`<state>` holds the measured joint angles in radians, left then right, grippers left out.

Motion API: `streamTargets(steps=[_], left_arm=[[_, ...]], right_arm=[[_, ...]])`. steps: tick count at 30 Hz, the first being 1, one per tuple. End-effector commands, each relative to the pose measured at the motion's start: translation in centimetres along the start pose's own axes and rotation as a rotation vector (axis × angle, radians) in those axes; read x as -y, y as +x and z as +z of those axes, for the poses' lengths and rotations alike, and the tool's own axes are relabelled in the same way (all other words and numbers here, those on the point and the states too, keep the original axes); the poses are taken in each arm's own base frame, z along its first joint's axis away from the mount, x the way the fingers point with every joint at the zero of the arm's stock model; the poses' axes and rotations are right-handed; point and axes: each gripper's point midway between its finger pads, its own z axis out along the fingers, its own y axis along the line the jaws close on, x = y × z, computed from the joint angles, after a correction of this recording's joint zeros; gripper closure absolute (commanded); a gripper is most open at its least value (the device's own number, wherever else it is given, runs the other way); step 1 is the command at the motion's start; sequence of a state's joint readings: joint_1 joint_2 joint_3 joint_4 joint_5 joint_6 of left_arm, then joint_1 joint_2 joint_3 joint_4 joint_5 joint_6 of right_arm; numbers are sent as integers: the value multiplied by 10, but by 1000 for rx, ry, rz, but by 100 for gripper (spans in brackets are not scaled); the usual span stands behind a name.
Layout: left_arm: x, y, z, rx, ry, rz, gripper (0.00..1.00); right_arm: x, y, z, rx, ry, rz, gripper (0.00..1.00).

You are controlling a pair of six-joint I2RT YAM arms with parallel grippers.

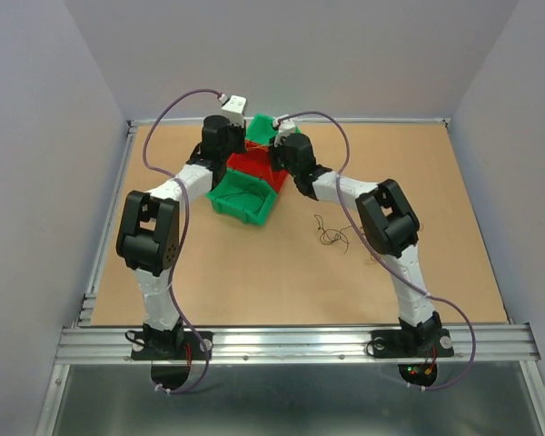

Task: Untangle the cables

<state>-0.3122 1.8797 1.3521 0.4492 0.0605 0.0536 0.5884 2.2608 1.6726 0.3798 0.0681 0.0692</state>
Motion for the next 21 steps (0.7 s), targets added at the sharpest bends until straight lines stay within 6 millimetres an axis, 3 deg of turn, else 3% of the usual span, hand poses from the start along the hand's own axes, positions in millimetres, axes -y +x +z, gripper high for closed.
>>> streamTargets(steps=[1, 2, 4, 6, 7, 10, 14, 15, 18, 19, 20, 21], left_arm=[[11, -27, 16, 45, 55, -19, 100], [12, -34, 22, 53, 64, -2, 100], [13, -15, 32, -12, 67, 13, 100], [14, -10, 36, -41, 72, 26, 100], [16, 9, 38, -97, 77, 38, 100], [18, 33, 38, -172, 82, 53, 100], [18, 73, 42, -327, 97, 61, 100], [19, 76, 40, -368, 105, 61, 100], [23, 95, 31, -429, 137, 88, 100], [25, 98, 26, -438, 143, 95, 100], [26, 87, 19, -418, 149, 105, 100], [25, 99, 11, -431, 150, 112, 100]], right_arm=[[-25, 23, 10, -62, -136, 16, 99], [-30, 13, 15, -61, -150, 21, 99], [-32, 48, 18, -170, -166, 47, 100], [-37, 63, 19, -222, -189, 75, 100], [-39, 83, 17, -279, -201, 92, 100], [-46, 96, 11, -362, -231, 148, 99], [-52, 96, -9, -419, -260, 191, 99], [-57, 81, -17, -408, -285, 191, 99], [-69, 85, -40, -452, -333, 160, 99], [-71, 76, -48, -450, -318, 139, 99], [-71, 87, -56, -477, -310, 125, 99], [-67, 80, -59, -464, -295, 108, 87]])
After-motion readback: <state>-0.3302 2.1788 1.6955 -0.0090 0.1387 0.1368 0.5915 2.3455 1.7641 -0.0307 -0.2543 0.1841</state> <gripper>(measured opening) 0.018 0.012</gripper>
